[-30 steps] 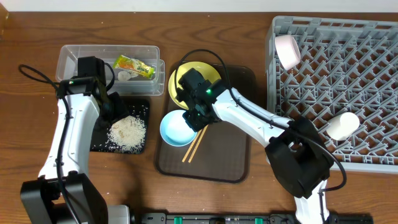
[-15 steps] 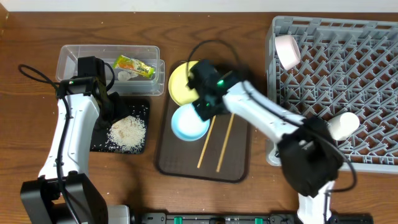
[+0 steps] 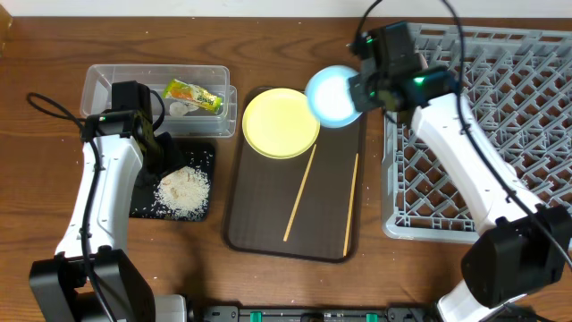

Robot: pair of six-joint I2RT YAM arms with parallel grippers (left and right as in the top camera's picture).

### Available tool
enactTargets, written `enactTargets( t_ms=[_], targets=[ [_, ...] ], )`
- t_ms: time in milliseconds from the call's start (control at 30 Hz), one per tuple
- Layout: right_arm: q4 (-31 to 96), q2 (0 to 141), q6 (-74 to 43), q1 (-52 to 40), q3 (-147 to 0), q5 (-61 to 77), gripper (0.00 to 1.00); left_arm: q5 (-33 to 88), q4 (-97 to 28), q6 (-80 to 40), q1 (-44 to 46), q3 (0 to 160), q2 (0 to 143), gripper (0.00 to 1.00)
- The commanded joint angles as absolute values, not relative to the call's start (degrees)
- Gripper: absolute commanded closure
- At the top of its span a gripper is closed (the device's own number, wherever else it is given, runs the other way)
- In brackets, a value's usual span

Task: Sort waste into correct bins and load items into the dishwasher rack
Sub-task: 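Grasp the light-blue bowl with right gripper and stand it in the rack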

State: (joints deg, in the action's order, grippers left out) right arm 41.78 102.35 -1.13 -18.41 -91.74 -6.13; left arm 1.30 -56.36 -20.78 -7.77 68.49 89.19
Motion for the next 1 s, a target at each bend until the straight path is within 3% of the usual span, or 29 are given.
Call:
enactTargets(
  t_ms=[0, 200, 467, 633, 967],
  targets=[
    [37.8, 99.2, 2.6, -14.9, -92.3, -23.2, 0.99, 0.8, -56.3, -20.9, -7.9, 68.7, 88.5, 0.45],
    [23.3, 100.0, 10.9, -8.9, -92.3, -39.9, 0.99, 0.8, -56.2, -20.9, -7.9, 68.7, 88.5, 0.45],
    [10.3, 104.7, 25.0, -3.1, -92.3, -52.2, 0.99, 0.8, -56.1, -21.4, -7.9, 68.7, 88.5, 0.45],
    [7.8, 108.6, 31.2, 0.3, -92.3, -52.7, 0.99, 0.8, -56.1, -21.4, -7.9, 68.7, 88.5, 0.45],
    [8.2, 116.7, 31.9, 2.1, -92.3, -55.9, 0.99, 0.8, -56.1, -21.8, -7.9, 68.7, 88.5, 0.45]
  ],
)
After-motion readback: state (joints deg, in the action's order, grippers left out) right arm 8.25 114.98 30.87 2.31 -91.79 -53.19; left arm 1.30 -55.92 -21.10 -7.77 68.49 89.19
